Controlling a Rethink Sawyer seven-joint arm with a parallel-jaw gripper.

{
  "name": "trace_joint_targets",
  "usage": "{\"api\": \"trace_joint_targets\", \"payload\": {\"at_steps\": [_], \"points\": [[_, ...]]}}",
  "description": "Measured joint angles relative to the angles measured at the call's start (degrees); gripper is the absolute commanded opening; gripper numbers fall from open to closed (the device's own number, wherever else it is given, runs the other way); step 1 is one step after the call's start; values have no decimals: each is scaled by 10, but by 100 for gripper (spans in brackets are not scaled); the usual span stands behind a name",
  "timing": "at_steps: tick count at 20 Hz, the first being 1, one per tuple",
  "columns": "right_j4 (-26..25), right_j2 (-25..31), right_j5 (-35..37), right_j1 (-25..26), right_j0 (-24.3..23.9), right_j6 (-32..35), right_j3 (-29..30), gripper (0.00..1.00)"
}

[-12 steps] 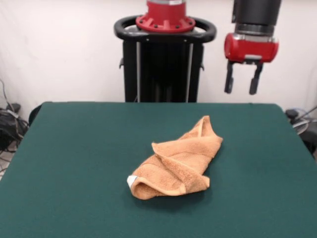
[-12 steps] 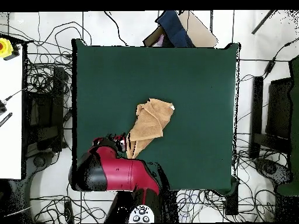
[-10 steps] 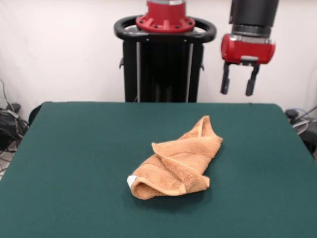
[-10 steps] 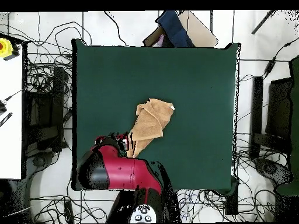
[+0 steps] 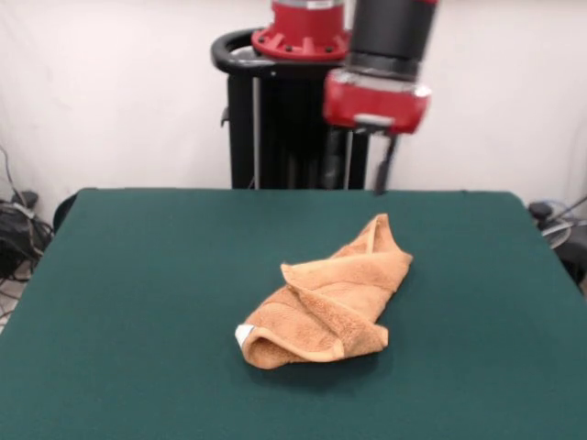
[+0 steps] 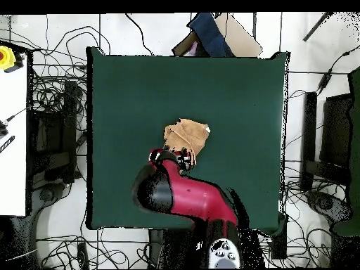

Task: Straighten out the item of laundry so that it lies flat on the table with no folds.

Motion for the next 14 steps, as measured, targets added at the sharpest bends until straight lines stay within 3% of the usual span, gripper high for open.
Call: {"api": "trace_joint_targets", "payload": {"at_steps": [6, 14], "points": [[-26, 20, -17, 50, -74, 0, -20, 100], [-57, 65, -62, 131, -122, 0, -26, 100]]}}
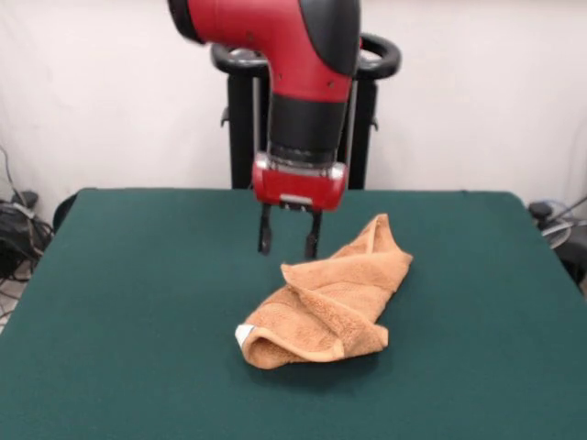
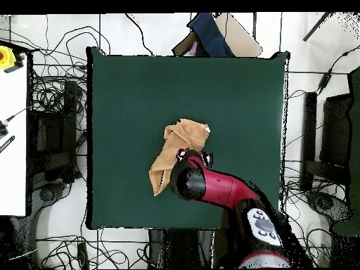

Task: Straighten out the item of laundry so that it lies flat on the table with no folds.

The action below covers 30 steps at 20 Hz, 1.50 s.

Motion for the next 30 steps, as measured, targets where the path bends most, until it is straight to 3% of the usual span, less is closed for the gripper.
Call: {"api": "trace_joint_targets", "payload": {"at_steps": [6, 11, 20, 30], "points": [[-17, 43, -7, 41, -16, 0, 0, 100], [-18, 48, -16, 55, -10, 0, 0, 100], [-20, 8, -68, 58, 50, 0, -16, 100], [-6, -51, -69, 53, 125, 0, -28, 100]]}}
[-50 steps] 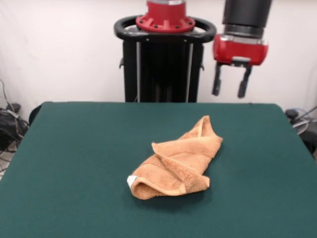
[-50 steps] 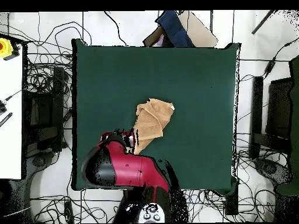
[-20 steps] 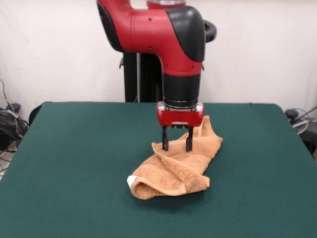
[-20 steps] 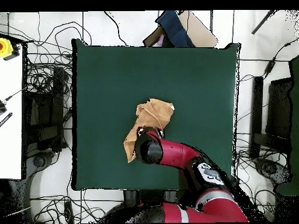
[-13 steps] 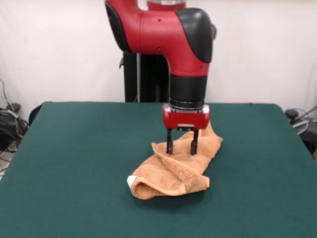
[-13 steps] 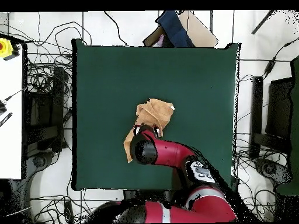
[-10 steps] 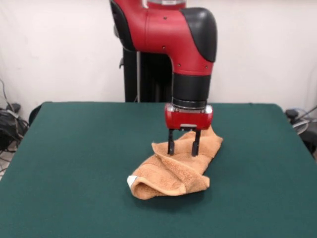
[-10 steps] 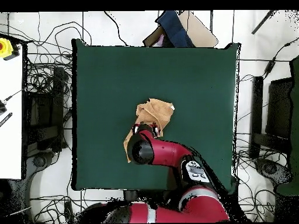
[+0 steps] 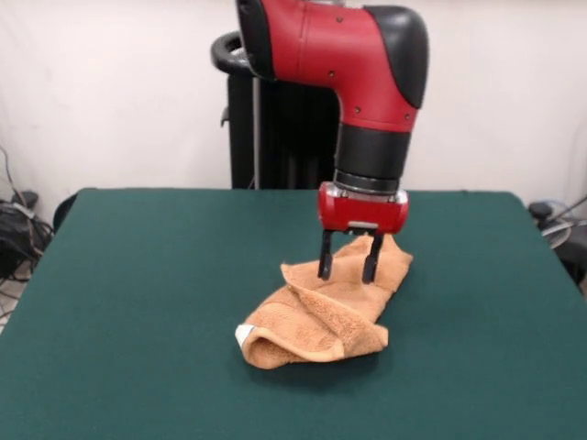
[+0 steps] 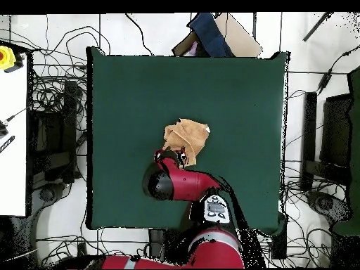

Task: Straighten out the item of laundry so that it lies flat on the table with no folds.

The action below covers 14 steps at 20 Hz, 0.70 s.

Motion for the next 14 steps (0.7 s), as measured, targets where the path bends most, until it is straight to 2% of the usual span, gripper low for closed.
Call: {"api": "trace_joint_targets", "payload": {"at_steps": [8, 14], "points": [[0, 0, 0, -25, -20, 0, 0, 100], [-9, 0, 0, -36, -59, 0, 0, 100]]}}
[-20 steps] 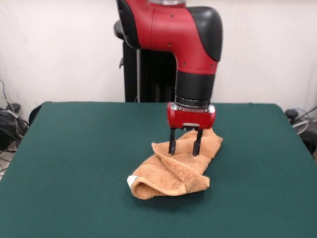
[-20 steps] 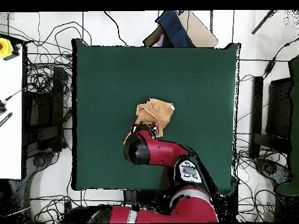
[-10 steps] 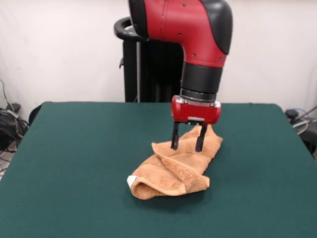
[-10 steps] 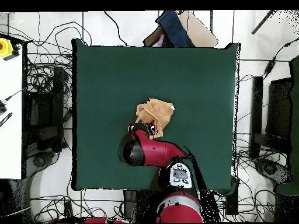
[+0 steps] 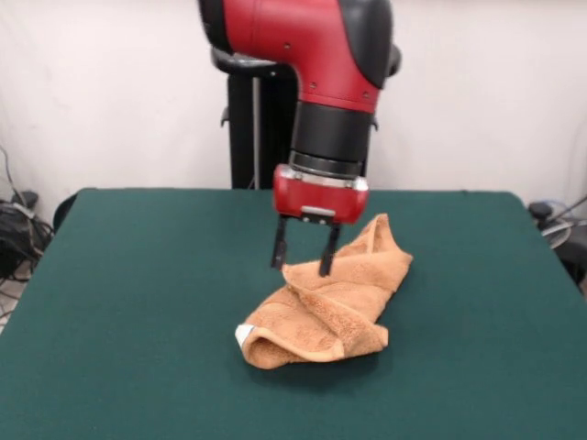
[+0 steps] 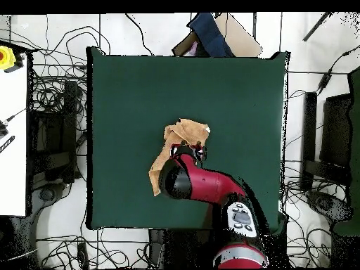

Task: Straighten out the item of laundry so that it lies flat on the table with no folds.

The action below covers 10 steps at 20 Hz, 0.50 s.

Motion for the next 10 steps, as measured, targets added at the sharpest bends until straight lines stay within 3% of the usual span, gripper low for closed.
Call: {"api": "trace_joint_targets", "payload": {"at_steps": [10], "points": [[-40, 54, 1, 15, -110, 0, 0, 100]]}}
